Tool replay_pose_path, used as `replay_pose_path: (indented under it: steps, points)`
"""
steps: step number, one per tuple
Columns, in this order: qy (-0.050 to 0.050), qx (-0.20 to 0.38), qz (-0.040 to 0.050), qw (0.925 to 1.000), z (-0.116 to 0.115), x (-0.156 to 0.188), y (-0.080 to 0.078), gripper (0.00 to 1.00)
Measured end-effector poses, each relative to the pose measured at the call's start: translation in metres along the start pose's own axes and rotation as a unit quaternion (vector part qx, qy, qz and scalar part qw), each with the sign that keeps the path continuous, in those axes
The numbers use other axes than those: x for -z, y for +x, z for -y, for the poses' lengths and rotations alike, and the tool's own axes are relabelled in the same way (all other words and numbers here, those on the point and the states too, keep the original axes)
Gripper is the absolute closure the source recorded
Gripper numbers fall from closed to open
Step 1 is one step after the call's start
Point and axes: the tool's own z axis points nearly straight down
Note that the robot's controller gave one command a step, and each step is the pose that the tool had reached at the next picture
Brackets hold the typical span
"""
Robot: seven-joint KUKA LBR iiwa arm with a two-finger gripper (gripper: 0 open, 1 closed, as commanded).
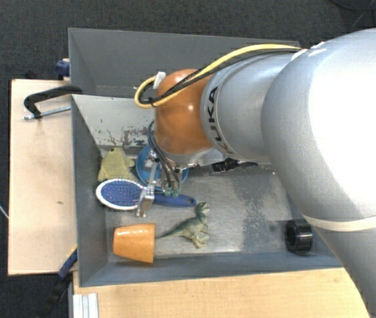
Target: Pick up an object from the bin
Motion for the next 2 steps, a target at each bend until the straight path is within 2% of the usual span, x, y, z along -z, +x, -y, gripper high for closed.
replay_pose_path:
  steps: [1,2]
  points:
    - [0.001,-0.001,-0.0014,1.0000,0.001,0.002,0.000,1.00]
    - [0.001,0.000,0.0034,1.0000,-0.002,0.097,-0.004,1.00]
